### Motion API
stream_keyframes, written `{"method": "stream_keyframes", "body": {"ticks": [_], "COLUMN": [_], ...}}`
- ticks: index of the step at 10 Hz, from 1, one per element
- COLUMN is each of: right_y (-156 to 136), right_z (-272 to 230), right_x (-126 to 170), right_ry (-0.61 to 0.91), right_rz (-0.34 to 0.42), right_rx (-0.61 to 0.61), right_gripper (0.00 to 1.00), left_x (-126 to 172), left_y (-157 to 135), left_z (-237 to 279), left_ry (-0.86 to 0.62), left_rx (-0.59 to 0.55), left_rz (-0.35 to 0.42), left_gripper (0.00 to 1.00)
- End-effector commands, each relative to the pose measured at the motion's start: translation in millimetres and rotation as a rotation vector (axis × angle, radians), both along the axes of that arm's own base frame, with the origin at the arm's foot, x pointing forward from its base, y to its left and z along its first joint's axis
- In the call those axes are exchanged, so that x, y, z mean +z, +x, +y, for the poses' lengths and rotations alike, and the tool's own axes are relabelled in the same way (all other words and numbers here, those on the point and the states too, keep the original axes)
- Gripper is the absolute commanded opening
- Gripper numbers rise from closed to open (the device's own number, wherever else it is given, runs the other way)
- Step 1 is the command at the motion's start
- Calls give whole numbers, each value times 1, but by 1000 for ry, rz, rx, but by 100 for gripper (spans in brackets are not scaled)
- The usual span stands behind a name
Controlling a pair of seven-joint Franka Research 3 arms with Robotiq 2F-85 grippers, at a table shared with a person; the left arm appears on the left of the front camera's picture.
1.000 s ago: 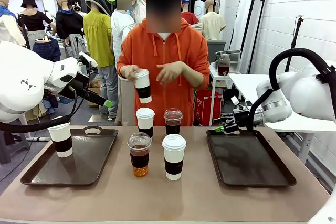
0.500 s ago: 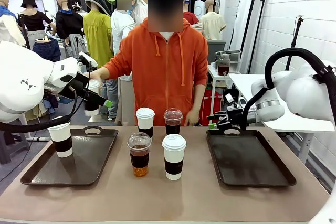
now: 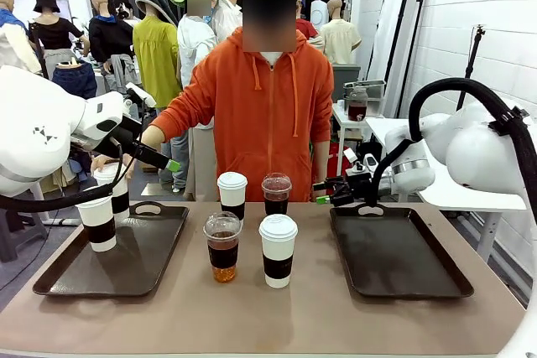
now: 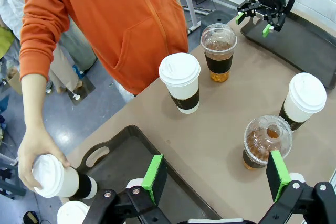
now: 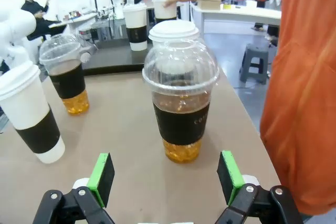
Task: Distribute the coffee onto the tray.
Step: Pick up one iced Americano and place it on the right Handle tray.
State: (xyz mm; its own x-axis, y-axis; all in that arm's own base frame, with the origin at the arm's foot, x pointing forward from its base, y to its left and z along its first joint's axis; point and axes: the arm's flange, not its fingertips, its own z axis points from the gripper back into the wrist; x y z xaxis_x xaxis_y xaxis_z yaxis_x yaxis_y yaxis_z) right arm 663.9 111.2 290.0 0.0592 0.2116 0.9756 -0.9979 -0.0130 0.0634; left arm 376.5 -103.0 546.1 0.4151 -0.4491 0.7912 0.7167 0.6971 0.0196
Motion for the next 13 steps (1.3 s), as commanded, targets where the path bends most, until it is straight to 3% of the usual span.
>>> {"method": "stream_keyframes", "body": {"ticks": [1,5,7,8,13], "right_y": [7,10,9,4,9], "right_z": [13,32,32,28,35], "right_x": [-3,-7,-7,-7,-15], "right_ry": [33,33,-42,14,11], "right_rz": [-6,-19,-9,2,-11], "right_rx": [-11,-42,-76,-22,-52], "right_gripper": [100,100,100,100,100], "left_x": [-1,-1,-1,-1,-1], "left_y": [0,0,0,0,0], "left_z": [1,1,1,1,1], "left_ry": [-5,-5,-5,-5,-5], "left_rx": [-2,-2,-2,-2,-2], "left_rz": [4,4,4,4,4], "left_gripper": [100,100,100,100,100]}}
